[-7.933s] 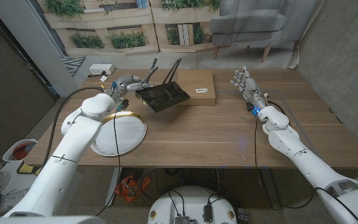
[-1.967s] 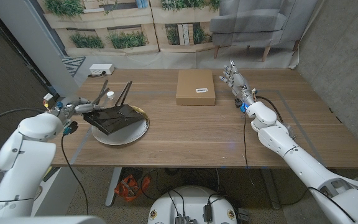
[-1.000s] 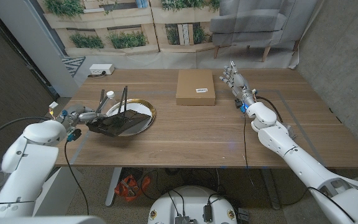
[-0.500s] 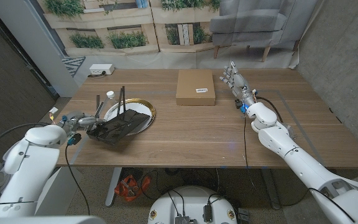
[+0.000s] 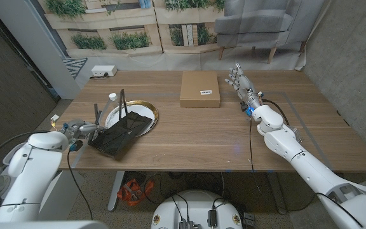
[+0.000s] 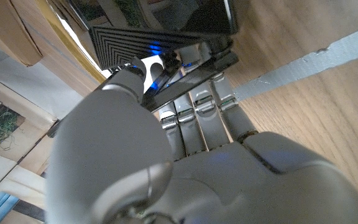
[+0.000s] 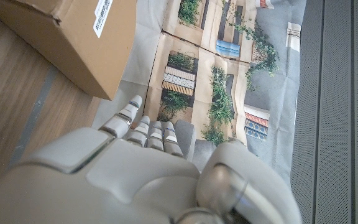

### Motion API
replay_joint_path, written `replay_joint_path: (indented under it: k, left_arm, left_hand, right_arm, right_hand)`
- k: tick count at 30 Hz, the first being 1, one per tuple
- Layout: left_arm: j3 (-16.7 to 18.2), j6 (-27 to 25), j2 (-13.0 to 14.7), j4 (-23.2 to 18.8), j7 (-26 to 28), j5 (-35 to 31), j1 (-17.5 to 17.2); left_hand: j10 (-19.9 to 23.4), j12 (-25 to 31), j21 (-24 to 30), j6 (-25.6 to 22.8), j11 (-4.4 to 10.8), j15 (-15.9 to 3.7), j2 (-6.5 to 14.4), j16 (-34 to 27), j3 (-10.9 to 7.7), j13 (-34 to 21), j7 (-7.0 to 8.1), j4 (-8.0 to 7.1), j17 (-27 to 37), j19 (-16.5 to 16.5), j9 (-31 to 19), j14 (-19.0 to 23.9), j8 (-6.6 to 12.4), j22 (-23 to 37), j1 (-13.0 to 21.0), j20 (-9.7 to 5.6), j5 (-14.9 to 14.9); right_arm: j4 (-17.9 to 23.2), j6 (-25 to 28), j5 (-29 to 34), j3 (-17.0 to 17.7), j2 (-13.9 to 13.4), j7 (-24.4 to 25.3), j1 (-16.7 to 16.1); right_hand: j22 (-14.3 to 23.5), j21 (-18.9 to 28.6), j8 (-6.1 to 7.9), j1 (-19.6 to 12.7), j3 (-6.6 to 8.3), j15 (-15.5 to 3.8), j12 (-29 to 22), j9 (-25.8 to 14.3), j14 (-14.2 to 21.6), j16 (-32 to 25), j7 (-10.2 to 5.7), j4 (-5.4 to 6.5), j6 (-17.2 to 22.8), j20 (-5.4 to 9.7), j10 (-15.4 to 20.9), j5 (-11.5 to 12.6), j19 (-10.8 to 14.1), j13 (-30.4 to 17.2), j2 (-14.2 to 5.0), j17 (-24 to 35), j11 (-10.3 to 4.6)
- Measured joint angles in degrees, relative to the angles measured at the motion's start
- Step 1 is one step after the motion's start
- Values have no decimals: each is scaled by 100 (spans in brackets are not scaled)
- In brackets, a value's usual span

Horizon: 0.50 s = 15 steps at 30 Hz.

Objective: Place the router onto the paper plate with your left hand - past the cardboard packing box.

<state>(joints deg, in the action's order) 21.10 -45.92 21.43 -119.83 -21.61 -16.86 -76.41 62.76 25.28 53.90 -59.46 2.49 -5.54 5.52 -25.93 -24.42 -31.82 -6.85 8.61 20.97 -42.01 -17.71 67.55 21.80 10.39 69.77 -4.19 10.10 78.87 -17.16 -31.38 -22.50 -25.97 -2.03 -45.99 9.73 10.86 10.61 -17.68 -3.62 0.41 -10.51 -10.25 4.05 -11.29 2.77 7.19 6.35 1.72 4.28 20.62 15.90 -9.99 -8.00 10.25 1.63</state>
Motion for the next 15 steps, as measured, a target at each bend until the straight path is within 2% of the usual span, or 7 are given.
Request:
replay_joint_path:
  k: [1, 2, 12, 15]
  left_arm:
    - [-2, -21, 4, 29, 8, -1, 12]
    - [-3, -37, 4, 63, 9, 3, 17]
    - [-23, -106, 40, 208, 33, 44, 122]
    - [-29, -124, 48, 232, 35, 57, 149]
  left_hand:
    - [0, 11, 0, 0, 0, -359, 31, -52, -47, -39, 0, 37, 86, 0, 1, 361, -21, 0, 31, 0, 19]
    - [0, -6, 0, 0, 0, -547, 37, -44, -41, -28, 0, 35, 78, 0, 1, 554, -21, 0, 37, 0, 8]
    - [1, -63, 43, 13, 0, -552, 36, 0, -14, 33, 11, 38, 17, 0, -10, 561, -43, 0, 37, 0, -16]
    - [-10, -170, 45, 160, 31, -576, -21, 68, 2, 109, 69, 22, 10, 28, 12, 538, -171, 1, -21, -19, -16]
  right_arm:
    - [0, 3, 2, -1, 0, 0, 7]
    - [-3, 7, 3, -1, 0, 2, 14]
    - [-71, 15, 20, -16, 20, 2, 73]
    - [-100, 15, 24, -20, 32, 2, 94]
  right_hand:
    - [0, 0, 0, 0, 0, 0, 0, 0, 0, 0, 0, 0, 0, 0, 0, 0, 0, 0, 0, 0, 0]
    - [0, 0, 0, 0, 0, 0, 0, 0, 0, 0, 0, 0, 0, 0, 0, 0, 0, 0, 0, 0, 0]
    - [0, 0, 0, 0, 0, 0, 0, 0, 0, 0, 0, 0, 0, 0, 0, 0, 0, 0, 0, 0, 0]
    - [0, 0, 0, 0, 19, 0, 0, 0, 0, 0, 0, -19, 0, 0, 0, 0, 0, 0, 0, 0, 0]
